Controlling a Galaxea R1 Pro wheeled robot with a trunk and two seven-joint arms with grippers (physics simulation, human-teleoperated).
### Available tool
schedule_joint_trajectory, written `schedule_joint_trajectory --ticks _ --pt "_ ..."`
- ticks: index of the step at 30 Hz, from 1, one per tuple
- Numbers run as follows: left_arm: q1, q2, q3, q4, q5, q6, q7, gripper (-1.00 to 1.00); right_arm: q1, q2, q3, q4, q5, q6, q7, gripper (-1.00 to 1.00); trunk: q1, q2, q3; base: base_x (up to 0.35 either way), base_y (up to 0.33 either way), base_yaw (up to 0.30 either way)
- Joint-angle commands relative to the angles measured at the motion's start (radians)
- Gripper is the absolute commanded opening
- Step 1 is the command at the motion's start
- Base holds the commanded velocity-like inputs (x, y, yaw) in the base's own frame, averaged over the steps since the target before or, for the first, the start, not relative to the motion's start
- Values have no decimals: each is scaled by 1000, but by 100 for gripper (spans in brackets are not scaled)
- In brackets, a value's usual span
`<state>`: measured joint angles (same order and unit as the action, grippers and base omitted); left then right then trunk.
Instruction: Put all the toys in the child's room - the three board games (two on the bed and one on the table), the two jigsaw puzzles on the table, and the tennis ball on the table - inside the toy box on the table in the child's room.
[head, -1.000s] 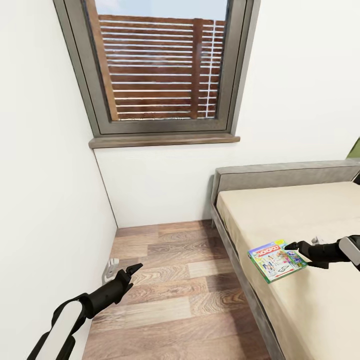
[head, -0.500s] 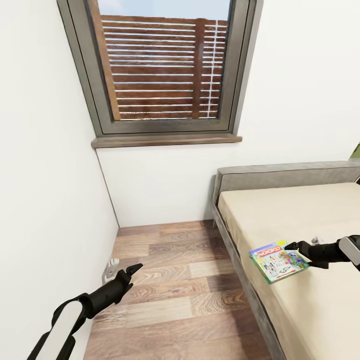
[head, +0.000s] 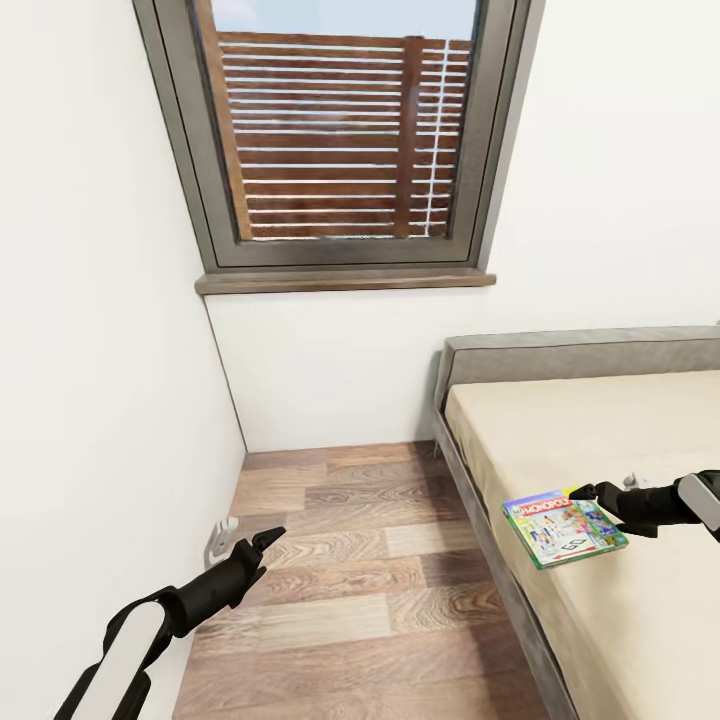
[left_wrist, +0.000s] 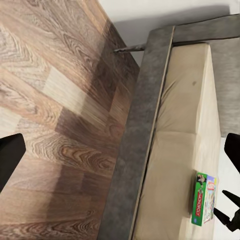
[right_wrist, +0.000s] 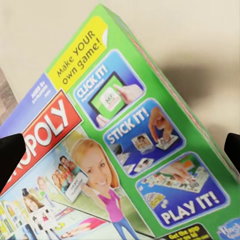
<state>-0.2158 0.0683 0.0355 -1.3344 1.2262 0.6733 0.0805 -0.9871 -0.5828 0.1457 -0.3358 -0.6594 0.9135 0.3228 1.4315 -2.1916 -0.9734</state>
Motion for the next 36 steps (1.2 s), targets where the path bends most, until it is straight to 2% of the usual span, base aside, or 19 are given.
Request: schedule_joint_trajectory --ticks 1,30,36 --pt "0 0 1 -1 10 5 8 100 -1 -1 5 0 8 1 10 100 0 0 -1 0 0 23" --pt "0 -1 0 0 10 5 8 100 -1 -2 3 0 10 -2 7 100 0 0 -1 0 0 4" --pt "-2 -2 0 10 9 4 8 100 -2 -16 1 -3 10 -56 6 100 0 0 -1 0 0 0"
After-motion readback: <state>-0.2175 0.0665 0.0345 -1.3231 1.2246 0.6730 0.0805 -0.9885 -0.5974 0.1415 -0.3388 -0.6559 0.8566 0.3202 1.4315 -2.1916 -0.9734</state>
